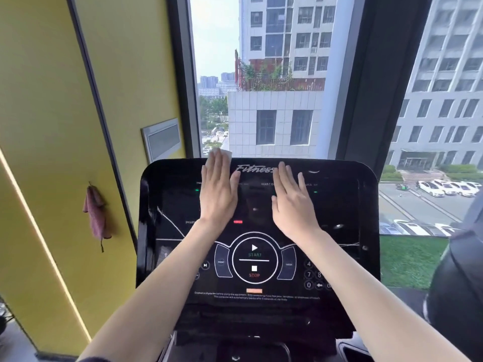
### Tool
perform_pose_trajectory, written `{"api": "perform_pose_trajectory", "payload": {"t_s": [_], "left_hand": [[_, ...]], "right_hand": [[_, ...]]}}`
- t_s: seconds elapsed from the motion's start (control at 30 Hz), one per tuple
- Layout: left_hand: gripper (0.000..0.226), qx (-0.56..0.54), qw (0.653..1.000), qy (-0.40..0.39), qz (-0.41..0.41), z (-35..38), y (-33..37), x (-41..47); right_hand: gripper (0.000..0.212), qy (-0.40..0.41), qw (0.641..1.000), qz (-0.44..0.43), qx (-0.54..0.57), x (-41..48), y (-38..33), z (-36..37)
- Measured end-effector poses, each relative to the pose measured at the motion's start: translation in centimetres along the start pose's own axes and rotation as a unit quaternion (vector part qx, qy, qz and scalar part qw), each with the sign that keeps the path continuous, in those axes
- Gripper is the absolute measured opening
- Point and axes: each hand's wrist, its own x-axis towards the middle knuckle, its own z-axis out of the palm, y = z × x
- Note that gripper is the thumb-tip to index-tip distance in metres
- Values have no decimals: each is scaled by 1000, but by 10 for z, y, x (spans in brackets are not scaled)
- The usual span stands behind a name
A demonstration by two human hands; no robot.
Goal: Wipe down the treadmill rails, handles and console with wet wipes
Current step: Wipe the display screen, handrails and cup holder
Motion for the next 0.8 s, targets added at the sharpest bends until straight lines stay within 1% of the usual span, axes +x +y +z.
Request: {"api": "perform_pose_trajectory", "payload": {"t_s": [0.03, 0.07, 0.1, 0.13, 0.17, 0.2, 0.23, 0.3, 0.33, 0.37, 0.4, 0.5, 0.53, 0.57, 0.6, 0.63, 0.67, 0.7, 0.73, 0.77, 0.8], "left_hand": [[65, -1, 999, -22, 39, 3, 9, 0], [66, 6, 993, -51, 104, 6, 16, -1], [67, 15, 982, -78, 171, 9, 19, 0], [68, 29, 970, -96, 220, 9, 17, 0], [68, 44, 963, -101, 247, 7, 12, 2], [68, 56, 962, -89, 252, 6, 6, 4], [67, 61, 970, -67, 227, 5, -1, 6], [64, 30, 995, -16, 96, 2, -10, 3], [64, 10, 999, -4, 46, 4, -7, 1], [64, -1, 999, -7, 31, 7, 1, -1], [65, 1, 998, -27, 53, 10, 12, -2], [70, 36, 973, -84, 210, 16, 27, -4], [71, 47, 967, -89, 235, 13, 24, -3], [69, 57, 965, -87, 241, 12, 18, -1], [67, 62, 970, -75, 224, 10, 13, 1], [65, 55, 981, -56, 177, 9, 8, 1], [64, 38, 993, -34, 111, 8, 7, 0], [65, 18, 998, -14, 51, 11, 12, -1], [66, 3, 1000, -4, 17, 15, 21, -3], [66, -6, 1000, -8, 19, 19, 34, -5], [67, -7, 998, -29, 57, 24, 47, -7]], "right_hand": [[60, 1, 1000, -1, 0, 0, 0, 0], [59, 2, 1000, -2, -1, 0, 1, 0], [58, 3, 1000, -4, -5, 0, 1, 0], [57, 3, 1000, -6, -11, 0, 2, -1], [56, 2, 1000, -8, -15, 0, 3, -1], [56, 1, 1000, -8, -17, 0, 3, -1], [56, 1, 1000, -7, -17, 0, 3, -1], [56, -2, 1000, -6, -12, 0, 2, 0], [57, -4, 1000, -5, -10, -1, 2, 1], [57, -5, 1000, -5, -8, -1, 2, 1], [57, -6, 1000, -5, -9, 0, 2, 1], [59, -29, 999, -17, -3, 2, 7, -6], [59, -37, 999, -26, 2, 3, 10, -9], [59, -43, 998, -35, 3, 3, 15, -14], [58, -42, 998, -39, 1, 2, 21, -18], [57, -31, 999, -34, 0, 0, 28, -23], [58, -19, 1000, -17, 5, -4, 34, -26], [59, -8, 1000, 5, 12, -8, 40, -29], [60, -2, 1000, 23, 12, -12, 45, -31], [61, 0, 999, 31, 5, -14, 49, -33], [63, -2, 999, 33, -6, -16, 53, -33]]}}
